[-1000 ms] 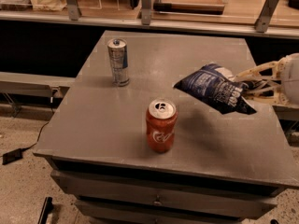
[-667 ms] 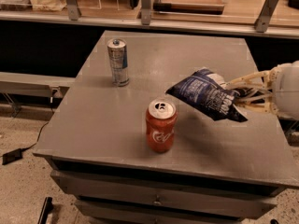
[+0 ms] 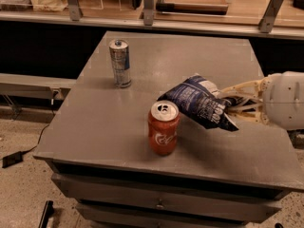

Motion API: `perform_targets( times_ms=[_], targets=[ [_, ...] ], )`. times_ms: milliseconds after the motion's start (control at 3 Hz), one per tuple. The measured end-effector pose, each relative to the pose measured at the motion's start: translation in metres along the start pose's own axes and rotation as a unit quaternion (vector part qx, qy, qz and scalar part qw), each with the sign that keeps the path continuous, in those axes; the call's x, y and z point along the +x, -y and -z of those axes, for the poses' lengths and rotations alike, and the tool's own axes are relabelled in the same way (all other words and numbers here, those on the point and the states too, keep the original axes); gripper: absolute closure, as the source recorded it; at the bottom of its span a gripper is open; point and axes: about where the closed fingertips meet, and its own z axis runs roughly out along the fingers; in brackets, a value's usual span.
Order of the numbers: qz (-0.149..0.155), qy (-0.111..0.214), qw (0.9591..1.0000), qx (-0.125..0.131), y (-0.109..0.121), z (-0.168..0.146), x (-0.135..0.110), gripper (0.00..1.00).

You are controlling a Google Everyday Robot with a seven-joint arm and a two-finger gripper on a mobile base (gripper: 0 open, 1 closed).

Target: Move blue chip bag near coke can

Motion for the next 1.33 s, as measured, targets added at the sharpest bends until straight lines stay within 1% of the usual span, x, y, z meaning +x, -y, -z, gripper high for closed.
perform_targets(
  times_ms=[333, 667, 1000, 1333],
  targets=[
    [-0.008, 0.007, 0.9999, -0.003, -0.008, -0.008, -0.003, 0.77],
    [-0.015, 0.012, 0.9998, -0.008, -0.016, -0.015, -0.004, 0.46],
    [-0.021, 0.017, 0.9995, -0.015, -0.023, -0.021, -0.003, 0.23],
    [-0.019, 0.017, 0.9996, -0.015, -0.022, -0.022, -0.006, 0.01]
  ],
)
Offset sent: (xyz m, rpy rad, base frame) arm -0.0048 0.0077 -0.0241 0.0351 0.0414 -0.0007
